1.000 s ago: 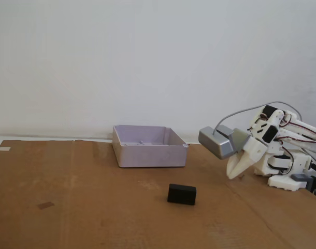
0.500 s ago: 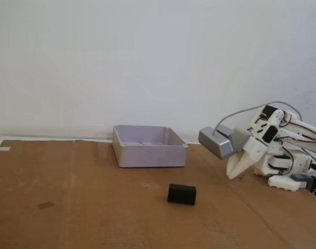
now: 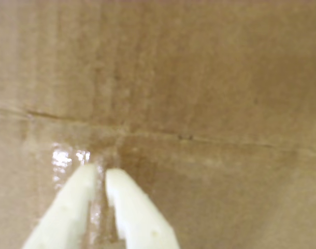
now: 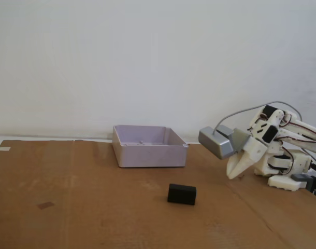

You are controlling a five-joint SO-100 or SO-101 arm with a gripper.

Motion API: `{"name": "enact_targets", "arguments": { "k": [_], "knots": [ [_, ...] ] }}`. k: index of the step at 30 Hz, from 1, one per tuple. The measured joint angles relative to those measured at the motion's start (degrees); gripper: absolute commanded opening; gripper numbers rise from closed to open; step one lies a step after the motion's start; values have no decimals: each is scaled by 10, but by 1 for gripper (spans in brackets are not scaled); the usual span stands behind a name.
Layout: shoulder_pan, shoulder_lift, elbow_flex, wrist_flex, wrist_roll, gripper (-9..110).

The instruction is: Grasp a block and put it in the box.

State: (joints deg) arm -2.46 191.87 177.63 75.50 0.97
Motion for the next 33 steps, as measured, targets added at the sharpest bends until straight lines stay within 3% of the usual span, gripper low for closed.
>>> {"name": "enact_targets", "arguments": {
  "k": [24, 33],
  "knots": [
    [0, -11, 1, -163, 0, 0],
    [0, -41, -7, -167, 0, 0]
  ]
}}
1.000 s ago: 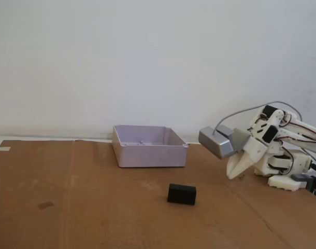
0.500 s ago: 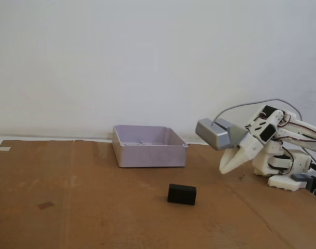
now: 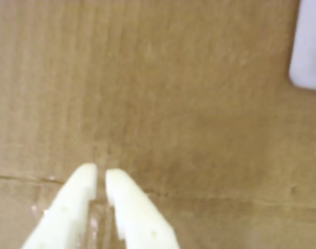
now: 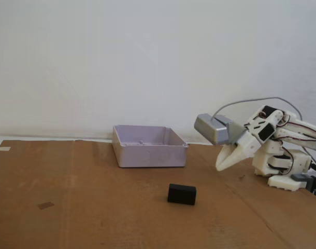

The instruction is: Grasp a block and put it in the box.

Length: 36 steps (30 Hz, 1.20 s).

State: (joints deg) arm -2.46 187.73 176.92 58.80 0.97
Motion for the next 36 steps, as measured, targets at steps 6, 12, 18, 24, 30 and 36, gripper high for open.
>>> {"name": "enact_targets", "arguments": {
  "k": [6, 12, 18, 24, 30, 36],
  "knots": [
    [0, -100, -53, 0, 0, 0],
    [0, -195, -150, -1, 0, 0],
    [0, -283, -236, -1, 0, 0],
    [0, -371, -320, -1, 0, 0],
    [0, -461, -396, -1, 0, 0],
    [-1, -539, -468, -1, 1, 0]
  ]
}}
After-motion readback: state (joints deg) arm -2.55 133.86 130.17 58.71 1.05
